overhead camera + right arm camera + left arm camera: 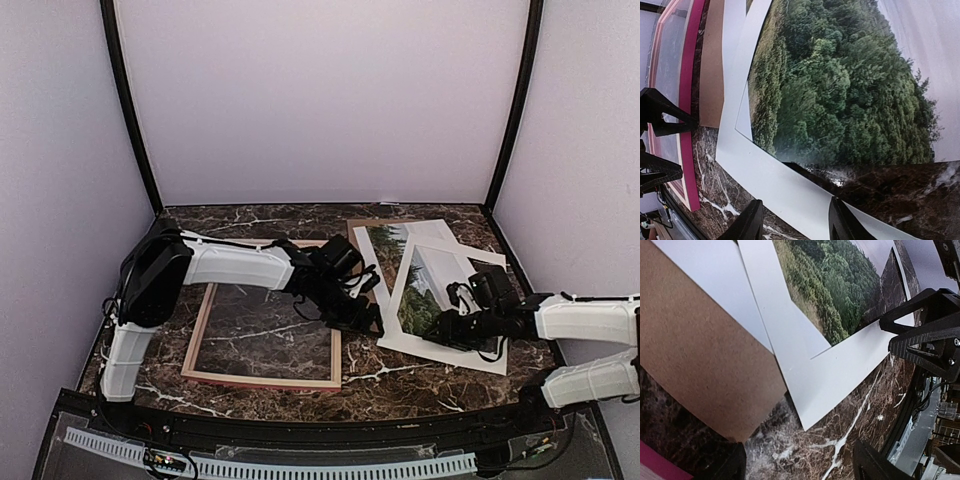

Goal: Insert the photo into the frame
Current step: Pick up the mat board from the photo.

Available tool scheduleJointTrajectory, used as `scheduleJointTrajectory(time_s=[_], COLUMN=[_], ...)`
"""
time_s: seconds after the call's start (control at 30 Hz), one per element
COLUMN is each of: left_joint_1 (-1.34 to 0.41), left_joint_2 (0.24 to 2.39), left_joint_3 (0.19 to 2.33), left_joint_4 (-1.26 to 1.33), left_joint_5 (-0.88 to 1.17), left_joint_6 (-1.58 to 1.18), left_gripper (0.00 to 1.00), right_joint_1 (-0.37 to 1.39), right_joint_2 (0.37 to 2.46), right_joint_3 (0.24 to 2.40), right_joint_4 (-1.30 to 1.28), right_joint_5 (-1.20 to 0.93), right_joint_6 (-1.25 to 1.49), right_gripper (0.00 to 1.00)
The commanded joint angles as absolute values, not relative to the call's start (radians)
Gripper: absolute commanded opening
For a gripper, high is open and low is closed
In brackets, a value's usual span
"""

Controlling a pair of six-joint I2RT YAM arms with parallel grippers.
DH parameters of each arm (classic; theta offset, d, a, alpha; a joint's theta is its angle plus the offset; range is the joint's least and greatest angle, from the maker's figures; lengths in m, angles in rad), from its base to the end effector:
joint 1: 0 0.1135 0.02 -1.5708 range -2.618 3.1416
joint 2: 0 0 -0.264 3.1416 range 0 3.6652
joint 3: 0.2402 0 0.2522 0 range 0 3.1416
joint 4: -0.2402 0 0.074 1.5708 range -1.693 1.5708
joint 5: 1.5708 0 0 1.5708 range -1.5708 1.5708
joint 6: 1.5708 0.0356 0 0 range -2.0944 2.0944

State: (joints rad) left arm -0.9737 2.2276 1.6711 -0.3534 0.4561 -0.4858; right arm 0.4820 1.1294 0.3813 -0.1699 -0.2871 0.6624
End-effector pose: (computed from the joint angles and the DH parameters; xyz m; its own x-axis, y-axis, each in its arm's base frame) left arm 0.2602 -0.4107 0.1605 -0.8101 0.4460 -0.3805 0.5837 0.5535 -0.5941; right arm 0.1666 0.0985 0.1436 -0.9222 0.1833 -0.3406 -0.0378 0.8337 0.5509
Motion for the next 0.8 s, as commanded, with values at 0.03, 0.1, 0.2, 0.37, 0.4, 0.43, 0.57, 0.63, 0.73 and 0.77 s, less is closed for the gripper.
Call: scheduleJointTrajectory(time_s=[0.03,0.1,0.2,0.37,0.4,0.43,0.57,0.63,0.73,0.77], left_joint_1=[-0.979,-0.979,-0.979,-0.981,-0.984,-0.984,-0.987,-0.986,-0.987,-0.987], left_joint_2=[2.176,2.177,2.177,2.178,2.179,2.18,2.197,2.205,2.216,2.217], left_joint_3=[1.595,1.587,1.581,1.564,1.561,1.557,1.561,1.562,1.56,1.558], left_joint_4=[-0.273,-0.255,-0.234,-0.228,-0.228,-0.226,-0.217,-0.205,-0.191,-0.185], left_joint_5=[0.532,0.539,0.548,0.567,0.568,0.568,0.579,0.59,0.609,0.61], left_joint_6=[-0.569,-0.584,-0.61,-0.659,-0.668,-0.671,-0.7,-0.719,-0.741,-0.749], left_gripper=[0.76,0.76,0.75,0.74,0.74,0.74,0.74,0.74,0.74,0.74], right_joint_1=[0.52,0.534,0.561,0.614,0.626,0.636,0.671,0.689,0.714,0.722], right_joint_2=[1.139,1.145,1.159,1.176,1.181,1.187,1.211,1.221,1.235,1.238], right_joint_3=[0.369,0.362,0.352,0.334,0.331,0.327,0.312,0.303,0.302,0.303], right_joint_4=[-0.102,-0.088,-0.067,-0.03,-0.023,-0.015,0.026,0.049,0.073,0.079], right_joint_5=[-0.305,-0.303,-0.294,-0.275,-0.27,-0.266,-0.256,-0.254,-0.246,-0.243], right_joint_6=[0.673,0.684,0.701,0.737,0.744,0.749,0.778,0.794,0.81,0.815], right_gripper=[0.45,0.45,0.44,0.43,0.43,0.43,0.42,0.42,0.41,0.41])
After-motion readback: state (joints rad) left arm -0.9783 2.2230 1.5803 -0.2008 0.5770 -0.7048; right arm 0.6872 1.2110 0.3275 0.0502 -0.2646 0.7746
